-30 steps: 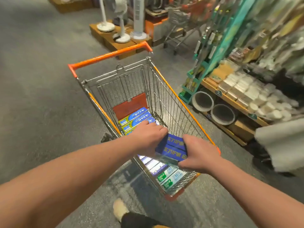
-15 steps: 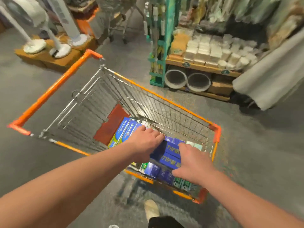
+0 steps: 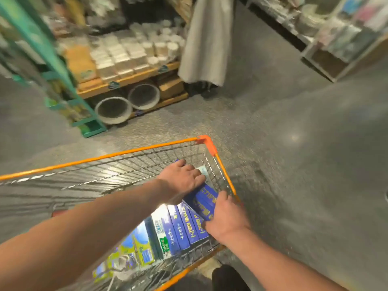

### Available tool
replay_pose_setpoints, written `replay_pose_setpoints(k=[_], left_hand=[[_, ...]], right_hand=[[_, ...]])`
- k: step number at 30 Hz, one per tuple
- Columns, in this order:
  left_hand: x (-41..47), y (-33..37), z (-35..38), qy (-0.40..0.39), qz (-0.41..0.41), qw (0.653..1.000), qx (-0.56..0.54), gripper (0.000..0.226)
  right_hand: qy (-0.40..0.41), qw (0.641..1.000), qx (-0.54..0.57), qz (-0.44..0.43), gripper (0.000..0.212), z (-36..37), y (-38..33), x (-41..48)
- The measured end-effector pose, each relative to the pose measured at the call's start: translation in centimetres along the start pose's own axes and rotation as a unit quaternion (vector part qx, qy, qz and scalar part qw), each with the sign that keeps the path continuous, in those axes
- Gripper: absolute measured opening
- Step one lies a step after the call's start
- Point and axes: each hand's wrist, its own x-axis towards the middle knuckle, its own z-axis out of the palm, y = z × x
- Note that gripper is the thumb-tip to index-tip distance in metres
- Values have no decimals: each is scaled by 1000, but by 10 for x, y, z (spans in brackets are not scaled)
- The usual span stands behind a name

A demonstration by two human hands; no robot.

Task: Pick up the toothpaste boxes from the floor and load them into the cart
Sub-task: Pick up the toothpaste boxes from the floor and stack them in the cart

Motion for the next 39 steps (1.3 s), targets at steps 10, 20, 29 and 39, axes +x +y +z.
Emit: replay_pose_setpoints(k=[10, 20, 29, 39], left_hand=[[71, -29, 48, 46, 176, 980, 76, 59], [118, -40, 80, 106, 250, 960, 60, 67], [133, -31, 66, 97, 251, 963, 16, 75], [116, -24, 81, 75, 215, 973, 36, 94]], right_hand=[[38, 975, 16, 219, 81, 67, -30, 37], [48, 961, 33, 270, 89, 97, -23, 59], [54, 961, 74, 262, 73, 82, -4, 47], [48, 971, 60, 227, 89, 85, -7, 33]])
